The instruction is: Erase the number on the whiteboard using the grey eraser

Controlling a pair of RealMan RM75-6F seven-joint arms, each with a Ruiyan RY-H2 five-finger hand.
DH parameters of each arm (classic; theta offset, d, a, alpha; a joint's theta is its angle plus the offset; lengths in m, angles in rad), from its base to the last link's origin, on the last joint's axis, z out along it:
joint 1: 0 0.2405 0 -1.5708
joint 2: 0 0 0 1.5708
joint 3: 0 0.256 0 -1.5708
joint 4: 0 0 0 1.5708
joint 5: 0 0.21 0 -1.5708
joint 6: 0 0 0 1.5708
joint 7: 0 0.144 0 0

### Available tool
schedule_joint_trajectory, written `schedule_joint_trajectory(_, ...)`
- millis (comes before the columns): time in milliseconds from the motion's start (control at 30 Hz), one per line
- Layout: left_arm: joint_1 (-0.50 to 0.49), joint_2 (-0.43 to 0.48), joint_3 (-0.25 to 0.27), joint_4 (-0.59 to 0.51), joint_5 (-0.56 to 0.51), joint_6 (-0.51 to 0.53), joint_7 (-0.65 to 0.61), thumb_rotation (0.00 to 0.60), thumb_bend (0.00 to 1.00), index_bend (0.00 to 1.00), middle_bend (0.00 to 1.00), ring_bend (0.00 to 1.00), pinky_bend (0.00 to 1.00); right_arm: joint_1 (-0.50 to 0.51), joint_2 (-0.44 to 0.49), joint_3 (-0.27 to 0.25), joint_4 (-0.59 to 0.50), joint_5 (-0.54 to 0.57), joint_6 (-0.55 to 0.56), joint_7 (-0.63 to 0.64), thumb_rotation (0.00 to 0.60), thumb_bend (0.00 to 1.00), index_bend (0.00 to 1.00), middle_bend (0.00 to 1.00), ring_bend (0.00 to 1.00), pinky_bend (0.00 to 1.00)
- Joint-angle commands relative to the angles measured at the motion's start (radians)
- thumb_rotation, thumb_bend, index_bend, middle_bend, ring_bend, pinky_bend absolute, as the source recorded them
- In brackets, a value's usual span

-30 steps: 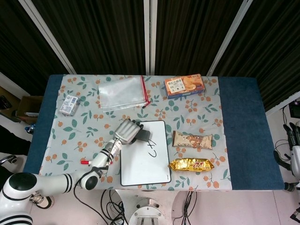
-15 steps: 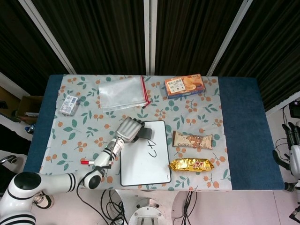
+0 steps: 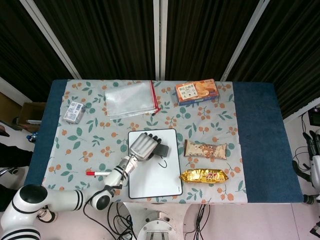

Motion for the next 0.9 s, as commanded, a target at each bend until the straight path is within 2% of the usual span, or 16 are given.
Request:
schedule_joint_trajectory(33,0.009,0.014,0.018,-0.04,0.012,0.02,0.025,0.6,0.51,0.65,0.63,0.6,0.5,0.001,-0.001,0.0,0.001,-0.002,-0.001,0.001,0.6,0.25,0.0,0.0,0.0,0.0)
schedule_joint_trajectory(433,0.032,0.042,0.081,-0.182,0.016,0.063,0.14,0.6,0.52,0.66,0.64,0.61,0.5,-0.002,-0.001,-0.004,-0.005,-0.01,0.008,-0.004,0.6,0.25,0.0,0.0,0.0,0.0)
schedule_joint_trajectory(900,0.055,0.063,0.152,-0.297,0.042,0.089,0.225,0.6,0.52,0.67,0.65,0.62,0.5,-0.003,-0.004,-0.007,-0.002,-0.017,0.012,0.0,0.6,0.25,0.0,0.0,0.0,0.0)
